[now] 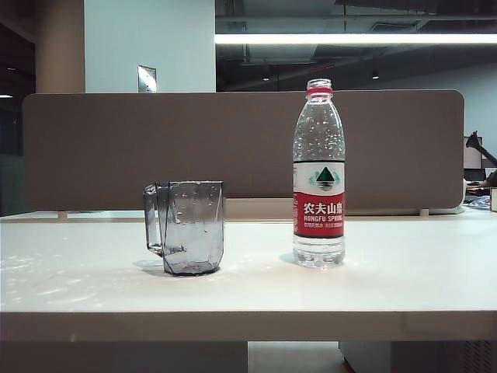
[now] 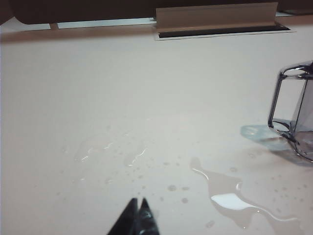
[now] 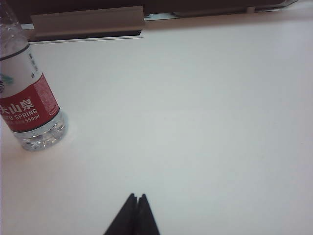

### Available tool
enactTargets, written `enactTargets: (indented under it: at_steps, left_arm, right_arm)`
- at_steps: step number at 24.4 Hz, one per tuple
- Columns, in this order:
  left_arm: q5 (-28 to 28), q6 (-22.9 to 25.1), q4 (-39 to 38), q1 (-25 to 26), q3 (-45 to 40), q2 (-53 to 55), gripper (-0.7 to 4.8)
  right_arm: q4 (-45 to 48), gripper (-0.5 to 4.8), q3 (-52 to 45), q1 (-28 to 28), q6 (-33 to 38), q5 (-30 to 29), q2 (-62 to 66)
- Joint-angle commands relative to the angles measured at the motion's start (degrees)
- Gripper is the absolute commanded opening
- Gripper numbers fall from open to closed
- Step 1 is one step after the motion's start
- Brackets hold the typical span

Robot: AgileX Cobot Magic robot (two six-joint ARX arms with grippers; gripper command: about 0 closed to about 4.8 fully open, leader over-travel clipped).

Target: Pick up the mineral water bottle on the table and pour water into the mug until it's half full.

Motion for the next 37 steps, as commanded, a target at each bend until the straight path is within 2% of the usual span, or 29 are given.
enactTargets:
  at_steps: [1, 11, 16, 19, 21, 23, 24, 25, 26, 27, 28, 34, 37]
  left_arm:
    - [0.39, -0.11, -0.37, -0.07, 0.11, 0.04, -0.01]
    - [0.39, -0.11, -0.68, -0.11, 0.83, 1.62, -0.01]
    - [0.37, -0.04, -3.69, -2.08, 8.07, 15.89, -0.01]
    - [0.37, -0.04, -9.18, -7.37, 16.22, 25.07, -0.01]
    - [0.37, -0.04, -9.33, -12.44, 20.46, 28.24, -0.01]
    - [0.39, -0.04, -8.20, -15.93, 22.32, 29.51, -0.01]
    - [0.39, -0.04, -7.43, -17.29, 22.91, 29.99, -0.01]
    - [0.39, -0.04, -6.08, -18.86, 23.39, 30.60, -0.01]
    - [0.44, -0.04, -3.58, -20.96, 23.76, 31.82, -0.01]
    - [0.44, -0.04, -1.16, -22.45, 23.78, 33.07, -0.01]
    - [0.42, -0.04, -0.22, -23.12, 23.78, 33.83, -0.01]
    - [0.39, -0.04, -0.15, -23.65, 23.78, 36.20, -0.01]
    - [0.39, -0.04, -0.13, -23.65, 23.78, 36.79, -0.01]
  right_arm:
    - [0.63, -0.05, -0.42, 0.07, 0.07, -0.24, -0.04]
    - [0.66, -0.05, -0.42, 0.09, 0.07, -0.44, -0.04]
    - [1.14, -0.05, -0.42, 0.09, 0.11, -3.83, -0.04]
    - [1.53, -0.05, -0.42, 0.09, 0.46, -5.99, -0.04]
    - [2.21, 0.05, -0.42, 0.09, 4.37, -7.96, -0.04]
    - [2.43, 0.81, -0.28, 0.09, 9.97, -7.89, -0.04]
    - [2.84, 1.35, -0.22, 0.07, 14.40, -7.65, -0.04]
    - [3.89, 1.66, -0.17, 0.07, 18.53, -7.48, -0.04]
    - [6.34, 1.67, 0.17, 0.07, 23.02, -7.52, -0.04]
    - [7.45, 1.27, 2.01, 0.11, 23.58, -7.52, -0.04]
    - [7.43, 1.11, 3.89, 0.11, 22.75, -7.50, -0.04]
    - [5.53, 1.11, 18.10, 0.07, 13.60, -7.39, 1.33]
    - [-2.64, 1.10, 28.28, 0.09, 5.95, -7.45, 5.51]
